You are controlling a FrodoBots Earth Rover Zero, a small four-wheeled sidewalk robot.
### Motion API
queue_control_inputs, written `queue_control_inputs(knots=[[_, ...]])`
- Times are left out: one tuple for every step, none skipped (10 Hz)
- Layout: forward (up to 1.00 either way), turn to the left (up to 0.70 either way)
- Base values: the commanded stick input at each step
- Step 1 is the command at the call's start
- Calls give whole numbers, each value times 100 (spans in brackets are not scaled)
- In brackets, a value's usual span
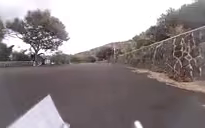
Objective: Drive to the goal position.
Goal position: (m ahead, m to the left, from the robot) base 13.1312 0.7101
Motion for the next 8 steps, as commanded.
queue_control_inputs(knots=[[100,-9],[100,-1],[100,-19],[100,-9],[100,-10],[100,-5],[100,0],[100,-6]])
